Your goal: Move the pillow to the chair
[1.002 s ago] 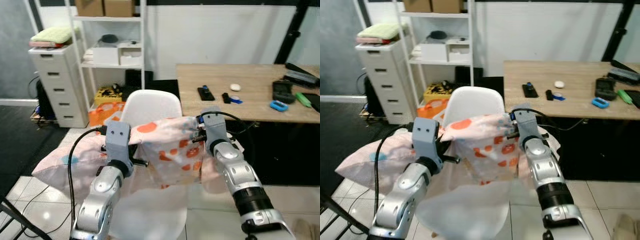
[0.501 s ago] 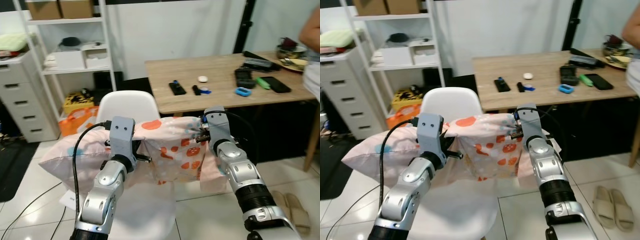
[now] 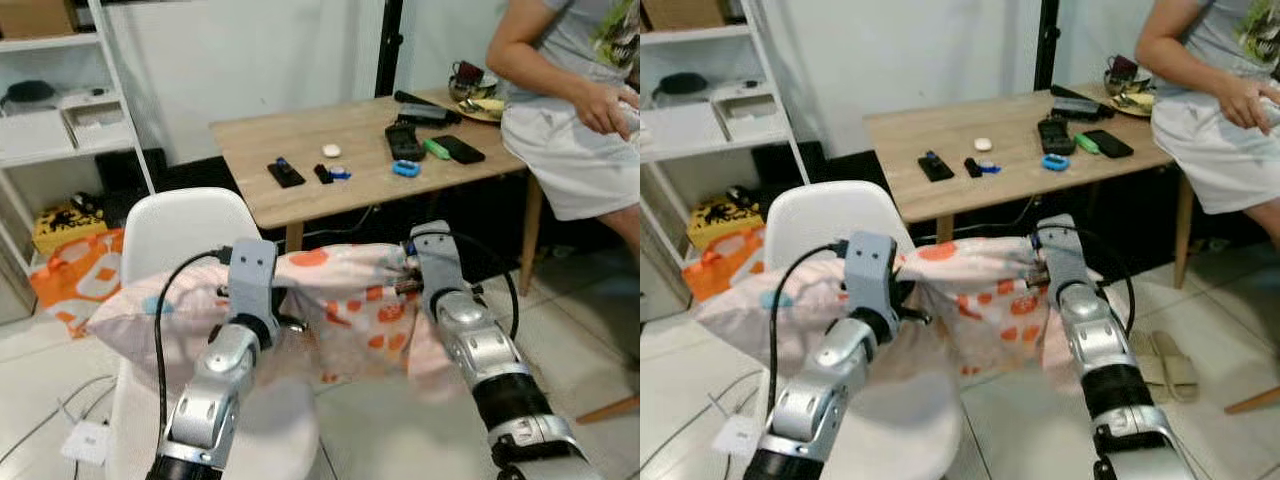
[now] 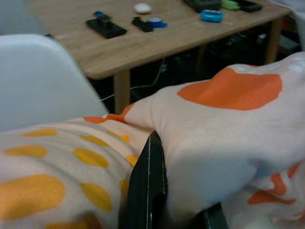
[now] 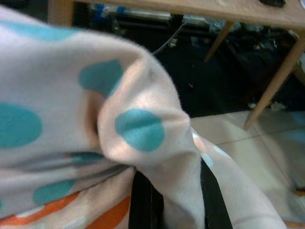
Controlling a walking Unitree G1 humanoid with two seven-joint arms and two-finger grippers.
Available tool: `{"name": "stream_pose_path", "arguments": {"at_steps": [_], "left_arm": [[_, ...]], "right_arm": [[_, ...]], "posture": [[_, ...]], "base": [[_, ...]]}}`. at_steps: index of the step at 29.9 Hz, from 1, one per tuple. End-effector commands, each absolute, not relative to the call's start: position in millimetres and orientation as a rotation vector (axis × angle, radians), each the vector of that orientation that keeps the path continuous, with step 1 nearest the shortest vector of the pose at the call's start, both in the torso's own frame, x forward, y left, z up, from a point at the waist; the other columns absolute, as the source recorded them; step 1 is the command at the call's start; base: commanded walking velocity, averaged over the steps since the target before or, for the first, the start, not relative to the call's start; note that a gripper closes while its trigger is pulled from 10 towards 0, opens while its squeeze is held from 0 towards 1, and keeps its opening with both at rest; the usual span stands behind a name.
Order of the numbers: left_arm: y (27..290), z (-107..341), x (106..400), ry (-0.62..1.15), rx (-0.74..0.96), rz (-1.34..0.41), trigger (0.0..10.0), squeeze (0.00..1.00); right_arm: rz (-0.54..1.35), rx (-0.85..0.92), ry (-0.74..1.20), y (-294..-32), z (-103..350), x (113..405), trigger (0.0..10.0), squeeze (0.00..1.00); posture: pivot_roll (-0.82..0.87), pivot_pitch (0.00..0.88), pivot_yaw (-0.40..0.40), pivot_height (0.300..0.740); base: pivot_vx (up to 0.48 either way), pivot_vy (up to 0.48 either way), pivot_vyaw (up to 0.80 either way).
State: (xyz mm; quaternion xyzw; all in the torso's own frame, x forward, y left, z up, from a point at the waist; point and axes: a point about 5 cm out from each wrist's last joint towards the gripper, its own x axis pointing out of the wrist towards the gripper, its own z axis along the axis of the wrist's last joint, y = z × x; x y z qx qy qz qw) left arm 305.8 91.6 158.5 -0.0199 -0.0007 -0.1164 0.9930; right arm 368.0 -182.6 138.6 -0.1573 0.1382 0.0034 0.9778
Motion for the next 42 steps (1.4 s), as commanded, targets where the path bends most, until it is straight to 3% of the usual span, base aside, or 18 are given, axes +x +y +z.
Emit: {"name": "stream_pose_path", "arguments": {"at_steps": [1, 5, 6, 10, 17, 22, 31, 42], "left_arm": [[100, 179, 307, -0.106, -0.046, -0.178, 10.0, 0.0], [103, 178, 308, -0.103, -0.04, -0.159, 10.0, 0.0], [119, 171, 310, -0.062, -0.018, -0.074, 10.0, 0.0], [143, 156, 306, 0.008, -0.001, 0.017, 10.0, 0.0], [161, 147, 297, 0.051, -0.001, 0.084, 10.0, 0.0], [182, 134, 282, 0.111, -0.022, 0.234, 10.0, 0.0], [179, 123, 277, 0.22, -0.059, 0.255, 10.0, 0.0], [166, 134, 282, 0.168, -0.095, 0.175, 10.0, 0.0]], "right_arm": [[0.052, -0.333, 0.255, -174, 140, 369, 10.0, 0.0], [0.1, -0.33, 0.243, -165, 141, 369, 10.0, 0.0], [0.227, -0.324, 0.236, -137, 141, 368, 10.0, 0.0], [0.331, -0.328, 0.254, -110, 136, 365, 10.0, 0.0], [0.408, -0.326, 0.268, -87, 133, 363, 10.0, 0.0], [0.521, -0.337, 0.266, -62, 132, 359, 10.0, 0.0], [0.499, -0.399, 0.307, -71, 129, 362, 10.0, 0.0], [0.478, -0.414, 0.306, -77, 131, 366, 10.0, 0.0]], "posture": [[-0.22, 0.007, 0.027, 0.74], [-0.22, 0.009, 0.03, 0.74], [-0.23, 0.012, 0.034, 0.74], [-0.21, 0.017, 0.031, 0.74], [-0.19, 0.023, 0.023, 0.74], [-0.19, 0.027, 0.013, 0.73], [-0.18, 0.03, 0.012, 0.695], [-0.19, 0.015, 0.012, 0.67]], "base": [[0.0, 0.0, 0.0], [0.0, 0.0, 0.0], [0.0, 0.0, 0.0], [0.0, 0.0, 0.0], [0.0, 0.0, 0.0], [0.0, 0.0, 0.0], [0.0, 0.0, 0.0], [0.0, 0.0, 0.0]]}}
